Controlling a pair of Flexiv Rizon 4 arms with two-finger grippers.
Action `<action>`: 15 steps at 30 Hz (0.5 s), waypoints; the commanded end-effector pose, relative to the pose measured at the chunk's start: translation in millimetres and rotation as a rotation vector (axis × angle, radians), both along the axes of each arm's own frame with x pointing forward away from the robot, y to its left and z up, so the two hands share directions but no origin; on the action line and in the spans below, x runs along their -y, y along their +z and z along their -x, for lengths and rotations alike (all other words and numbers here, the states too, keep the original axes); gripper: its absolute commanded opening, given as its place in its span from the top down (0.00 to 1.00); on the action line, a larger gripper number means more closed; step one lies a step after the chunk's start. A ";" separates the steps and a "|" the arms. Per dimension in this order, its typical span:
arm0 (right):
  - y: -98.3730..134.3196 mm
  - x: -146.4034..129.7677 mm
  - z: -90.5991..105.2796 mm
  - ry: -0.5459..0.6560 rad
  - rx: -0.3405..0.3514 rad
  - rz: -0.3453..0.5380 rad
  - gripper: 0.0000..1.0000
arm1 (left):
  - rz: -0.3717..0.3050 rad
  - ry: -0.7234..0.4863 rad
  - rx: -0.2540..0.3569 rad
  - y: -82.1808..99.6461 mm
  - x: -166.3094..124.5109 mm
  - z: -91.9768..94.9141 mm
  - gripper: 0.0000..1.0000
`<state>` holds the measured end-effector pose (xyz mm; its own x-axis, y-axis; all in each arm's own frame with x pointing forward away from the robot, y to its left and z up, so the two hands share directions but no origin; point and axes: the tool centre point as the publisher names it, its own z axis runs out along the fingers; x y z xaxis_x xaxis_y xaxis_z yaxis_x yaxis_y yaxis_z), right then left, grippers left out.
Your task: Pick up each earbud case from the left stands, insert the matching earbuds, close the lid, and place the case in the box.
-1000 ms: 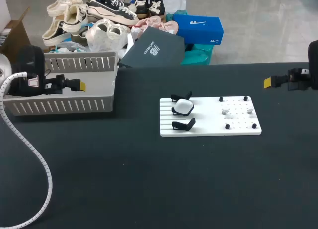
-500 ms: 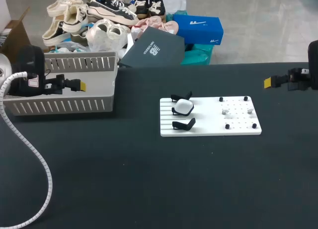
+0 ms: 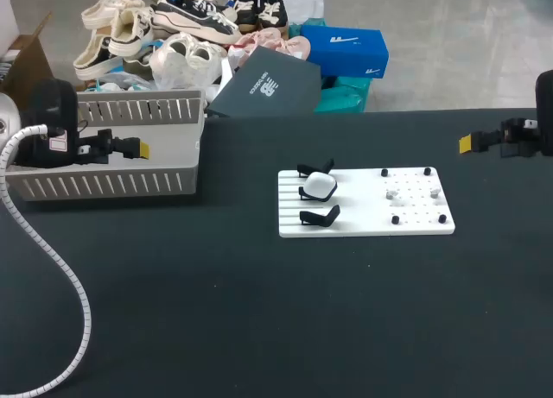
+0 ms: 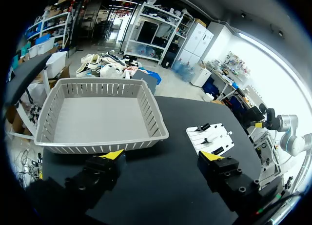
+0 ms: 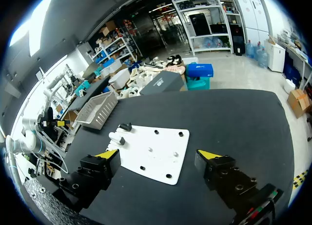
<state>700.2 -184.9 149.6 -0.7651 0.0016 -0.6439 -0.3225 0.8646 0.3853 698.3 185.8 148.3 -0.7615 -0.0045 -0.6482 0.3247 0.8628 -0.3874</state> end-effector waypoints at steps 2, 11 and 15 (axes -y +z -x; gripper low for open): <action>-0.1 0.6 -0.5 0.002 -0.001 -0.001 0.00 | -0.006 0.001 -0.006 1.1 0.7 -1.1 0.00; -0.1 0.6 -0.5 0.002 -0.001 -0.001 0.00 | -0.030 -0.212 0.117 23.9 14.7 -3.3 0.00; -0.1 0.6 -0.5 0.002 -0.001 -0.001 0.00 | -0.048 -0.352 0.193 38.6 25.2 -4.3 0.00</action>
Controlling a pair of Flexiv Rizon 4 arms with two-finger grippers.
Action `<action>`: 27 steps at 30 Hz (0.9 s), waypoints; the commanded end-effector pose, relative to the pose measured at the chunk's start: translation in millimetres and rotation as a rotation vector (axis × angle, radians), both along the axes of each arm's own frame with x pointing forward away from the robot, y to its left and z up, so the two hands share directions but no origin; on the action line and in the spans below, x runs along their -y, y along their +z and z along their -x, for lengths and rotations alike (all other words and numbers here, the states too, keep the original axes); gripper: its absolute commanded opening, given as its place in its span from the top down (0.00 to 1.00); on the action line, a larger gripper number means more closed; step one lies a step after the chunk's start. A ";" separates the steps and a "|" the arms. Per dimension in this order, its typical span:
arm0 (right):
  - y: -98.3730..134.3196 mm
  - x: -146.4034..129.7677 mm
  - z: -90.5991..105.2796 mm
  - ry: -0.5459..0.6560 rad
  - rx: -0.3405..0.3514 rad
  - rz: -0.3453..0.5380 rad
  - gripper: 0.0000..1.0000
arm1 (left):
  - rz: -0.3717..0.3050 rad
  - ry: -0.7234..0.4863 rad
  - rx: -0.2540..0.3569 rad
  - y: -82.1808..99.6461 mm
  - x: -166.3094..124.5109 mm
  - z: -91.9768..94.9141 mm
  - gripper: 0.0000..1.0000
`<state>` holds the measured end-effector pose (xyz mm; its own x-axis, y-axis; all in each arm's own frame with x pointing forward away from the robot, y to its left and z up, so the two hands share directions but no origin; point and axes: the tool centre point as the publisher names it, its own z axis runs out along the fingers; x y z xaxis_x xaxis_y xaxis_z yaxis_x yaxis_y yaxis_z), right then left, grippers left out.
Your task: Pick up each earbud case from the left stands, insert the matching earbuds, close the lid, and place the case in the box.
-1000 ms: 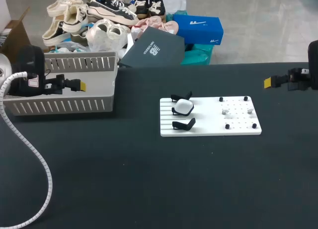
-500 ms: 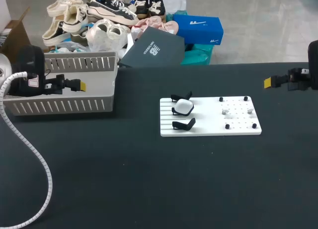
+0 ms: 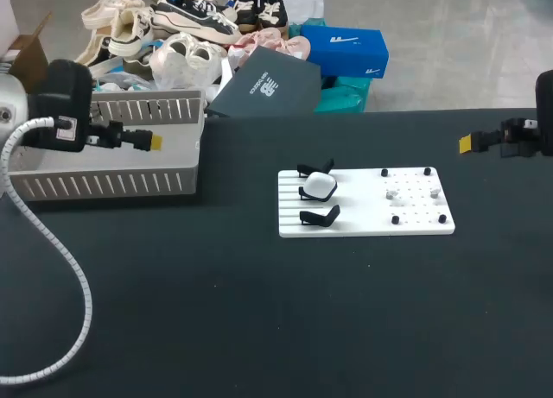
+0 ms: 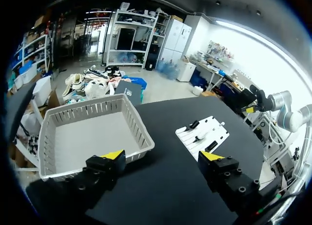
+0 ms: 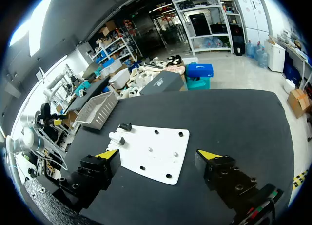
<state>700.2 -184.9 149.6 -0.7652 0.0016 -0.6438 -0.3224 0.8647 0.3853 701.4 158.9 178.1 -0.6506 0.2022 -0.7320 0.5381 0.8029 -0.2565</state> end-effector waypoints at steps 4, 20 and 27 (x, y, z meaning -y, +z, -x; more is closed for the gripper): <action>-0.1 0.7 -0.5 0.003 -0.001 -0.001 0.00 | -0.002 -0.274 0.109 16.5 10.3 -4.0 0.00; -0.1 0.7 -0.5 0.003 -0.001 -0.001 0.00 | -0.077 -0.740 0.279 2.9 60.8 -13.1 0.00; -0.1 0.7 -0.5 0.003 -0.001 -0.001 0.00 | -0.133 -0.868 0.300 -19.5 89.0 -16.1 0.00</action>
